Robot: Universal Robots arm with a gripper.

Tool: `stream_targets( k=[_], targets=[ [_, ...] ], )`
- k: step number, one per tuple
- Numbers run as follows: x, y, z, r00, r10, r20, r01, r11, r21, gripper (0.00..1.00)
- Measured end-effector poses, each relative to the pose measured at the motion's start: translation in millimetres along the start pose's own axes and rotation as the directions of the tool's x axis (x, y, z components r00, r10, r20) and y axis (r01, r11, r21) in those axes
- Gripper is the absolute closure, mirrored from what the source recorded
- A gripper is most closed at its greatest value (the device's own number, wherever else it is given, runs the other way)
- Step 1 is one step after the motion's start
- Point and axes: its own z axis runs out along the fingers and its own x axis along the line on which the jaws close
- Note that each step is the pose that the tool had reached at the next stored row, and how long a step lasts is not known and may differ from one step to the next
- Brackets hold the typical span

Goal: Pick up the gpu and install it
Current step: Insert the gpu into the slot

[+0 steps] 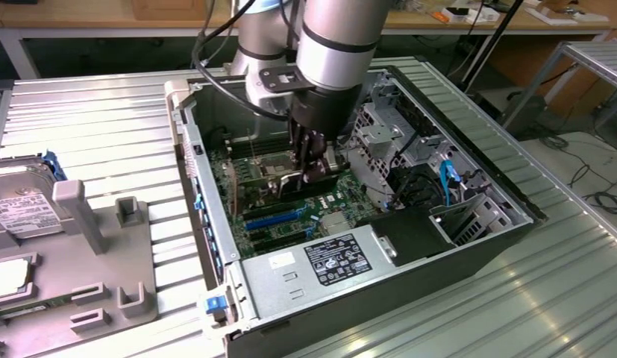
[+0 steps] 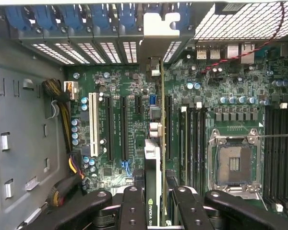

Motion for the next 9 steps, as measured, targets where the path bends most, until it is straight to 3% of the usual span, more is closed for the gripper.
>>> stream_targets(
  k=[4, 9],
  targets=[
    [0.2, 8.2, 10.2, 1.0000, 0.000, 0.0000, 0.000, 1.0000, 0.0019, 0.73],
    [0.2, 11.7, 12.7, 1.0000, 0.000, 0.0005, 0.000, 1.0000, 0.0038, 0.73]
  ],
)
